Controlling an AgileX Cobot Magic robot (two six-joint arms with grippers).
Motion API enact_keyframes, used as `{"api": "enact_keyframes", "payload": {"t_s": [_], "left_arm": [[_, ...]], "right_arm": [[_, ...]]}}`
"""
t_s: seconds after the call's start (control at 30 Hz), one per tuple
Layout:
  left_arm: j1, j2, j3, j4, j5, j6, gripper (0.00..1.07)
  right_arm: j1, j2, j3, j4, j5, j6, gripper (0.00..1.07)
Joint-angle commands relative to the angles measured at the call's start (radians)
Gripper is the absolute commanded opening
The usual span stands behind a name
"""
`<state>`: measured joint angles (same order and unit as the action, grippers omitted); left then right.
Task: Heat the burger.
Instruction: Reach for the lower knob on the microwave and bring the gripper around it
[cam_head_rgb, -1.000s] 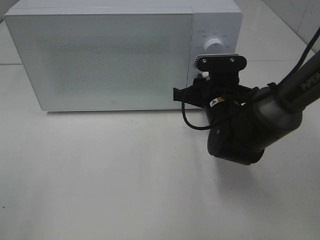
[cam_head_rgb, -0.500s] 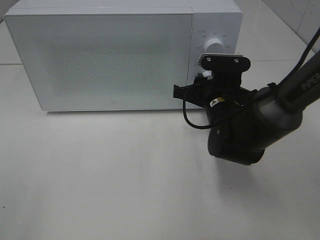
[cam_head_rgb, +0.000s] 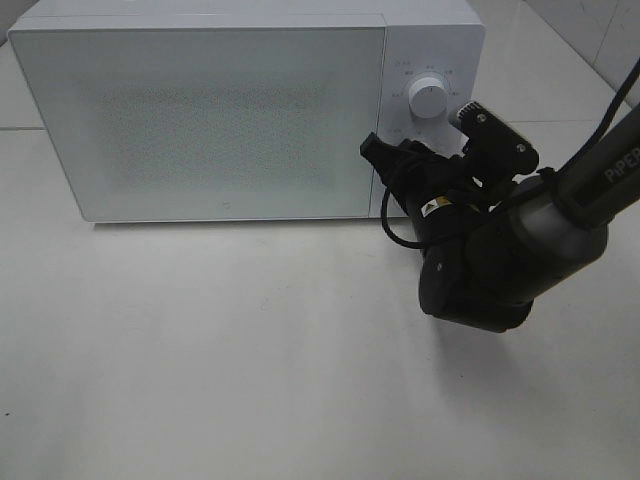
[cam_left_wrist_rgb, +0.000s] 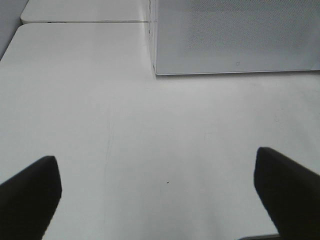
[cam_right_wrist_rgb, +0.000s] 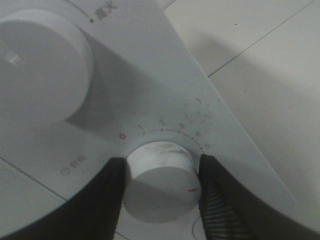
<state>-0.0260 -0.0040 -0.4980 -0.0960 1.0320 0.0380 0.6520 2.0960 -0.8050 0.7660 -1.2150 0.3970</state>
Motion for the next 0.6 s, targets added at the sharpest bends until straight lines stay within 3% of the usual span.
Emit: {"api": "enact_keyframes", "payload": {"t_s": [0.03, 0.6], "left_arm": [[0.005, -0.025, 0.001, -0.005, -0.005, -0.002, 1.00], [0.005, -0.025, 0.001, -0.005, -0.005, -0.002, 1.00]], "right_arm": [[-0.005, -0.001, -0.018, -0.084, -0.150, 0.110, 0.05], [-0.005, -0.001, -0.018, -0.061, -0.151, 0.586, 0.05]]}}
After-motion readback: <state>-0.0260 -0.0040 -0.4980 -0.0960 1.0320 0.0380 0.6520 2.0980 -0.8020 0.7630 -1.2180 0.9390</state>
